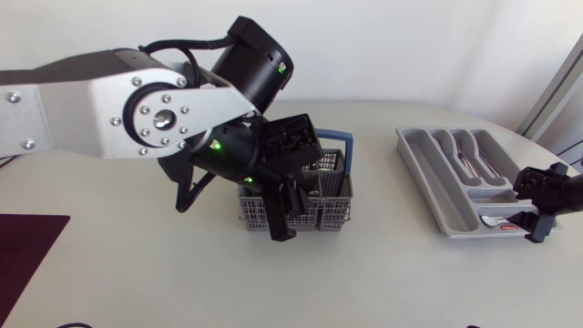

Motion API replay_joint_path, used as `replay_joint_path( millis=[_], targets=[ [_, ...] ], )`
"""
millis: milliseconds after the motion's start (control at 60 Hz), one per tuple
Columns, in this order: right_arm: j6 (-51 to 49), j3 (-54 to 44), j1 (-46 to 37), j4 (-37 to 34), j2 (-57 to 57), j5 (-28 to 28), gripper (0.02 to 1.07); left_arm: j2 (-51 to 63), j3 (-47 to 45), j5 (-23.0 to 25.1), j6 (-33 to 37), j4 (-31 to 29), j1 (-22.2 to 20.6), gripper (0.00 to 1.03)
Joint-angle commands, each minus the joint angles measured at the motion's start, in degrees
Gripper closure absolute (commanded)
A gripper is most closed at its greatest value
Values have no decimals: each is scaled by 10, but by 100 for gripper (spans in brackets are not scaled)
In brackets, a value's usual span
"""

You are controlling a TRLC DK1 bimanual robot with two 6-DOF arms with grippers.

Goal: Sort the cutlery from the basket into the organizer compartments.

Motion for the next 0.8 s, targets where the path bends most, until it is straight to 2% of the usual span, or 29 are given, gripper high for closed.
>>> replay_joint_path(
  millis=[0, 383, 633, 783],
  targets=[
    [19, -15, 4, -15, -42, -16, 14, -7, -12, 0, 20, 0, -6, 45],
    [131, -110, 74, -35, -162, -87, 12, 85, 25, -13, 33, 26, -4, 46],
    [186, -188, 144, -37, -252, -102, 12, 139, 81, -13, -43, 27, 19, 61],
    [216, -226, 181, -42, -291, -103, 12, 152, 90, -13, -73, 40, 32, 61]
  ],
)
